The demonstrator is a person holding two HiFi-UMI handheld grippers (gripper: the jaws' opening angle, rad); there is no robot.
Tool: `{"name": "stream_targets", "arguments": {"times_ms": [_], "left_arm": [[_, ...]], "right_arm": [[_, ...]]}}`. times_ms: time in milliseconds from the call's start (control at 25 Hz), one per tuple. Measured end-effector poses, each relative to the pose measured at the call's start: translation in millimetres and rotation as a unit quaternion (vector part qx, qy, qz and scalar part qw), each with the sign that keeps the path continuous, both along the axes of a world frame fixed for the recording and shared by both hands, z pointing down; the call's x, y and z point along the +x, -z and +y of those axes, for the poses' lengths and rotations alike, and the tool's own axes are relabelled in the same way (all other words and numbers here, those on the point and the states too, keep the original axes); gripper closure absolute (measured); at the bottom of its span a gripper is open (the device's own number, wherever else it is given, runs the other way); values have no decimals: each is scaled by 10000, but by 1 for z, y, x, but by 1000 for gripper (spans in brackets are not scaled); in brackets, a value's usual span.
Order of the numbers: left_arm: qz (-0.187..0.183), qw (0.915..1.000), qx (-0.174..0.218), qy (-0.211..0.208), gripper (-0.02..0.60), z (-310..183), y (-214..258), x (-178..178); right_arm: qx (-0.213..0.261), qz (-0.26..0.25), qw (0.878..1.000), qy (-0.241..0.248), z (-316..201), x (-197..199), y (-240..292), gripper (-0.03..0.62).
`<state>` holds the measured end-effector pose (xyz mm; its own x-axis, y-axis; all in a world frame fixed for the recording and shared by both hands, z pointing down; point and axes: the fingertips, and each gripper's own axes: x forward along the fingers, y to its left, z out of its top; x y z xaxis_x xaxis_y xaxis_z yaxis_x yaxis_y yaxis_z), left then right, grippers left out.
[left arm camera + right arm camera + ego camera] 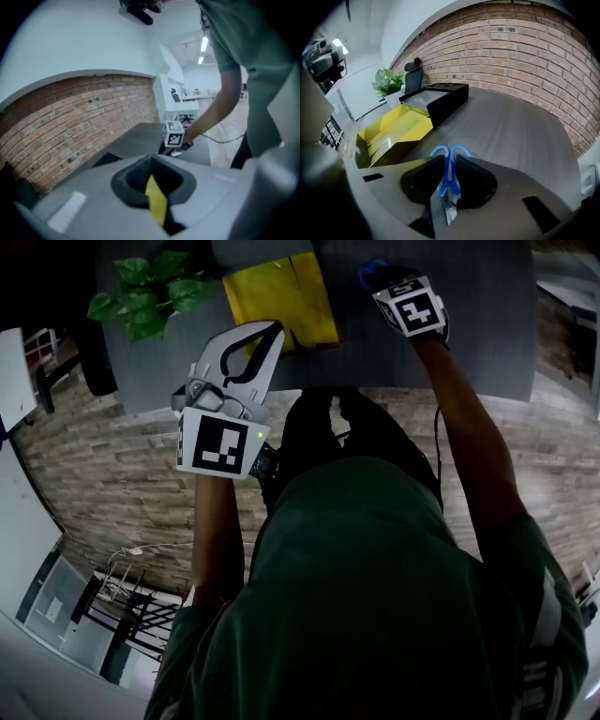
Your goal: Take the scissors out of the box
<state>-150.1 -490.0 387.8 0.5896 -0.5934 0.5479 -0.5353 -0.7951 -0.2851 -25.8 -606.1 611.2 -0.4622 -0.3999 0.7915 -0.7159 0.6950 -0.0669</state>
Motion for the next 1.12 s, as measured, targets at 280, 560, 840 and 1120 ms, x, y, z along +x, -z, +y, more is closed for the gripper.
{"name": "stream_targets", "arguments": {"times_ms": [280,560,840,1120], "left_arm": [[-3,10000,-22,-26,581,-4,0,2],[-13,10000,11,-22,581,-7,2,1],[-32,9999,103,20,581,-6,10,-2],[-46,9995,298,87,581,0,27,-4]], "right_arm": [[-113,129,9999,-2,-1,5,-10,520],[-217,5,9997,97,0,-3,-14,519],[-235,258,9992,193,1,0,-18,517],[69,226,9995,229,-2,0,11,517]]}}
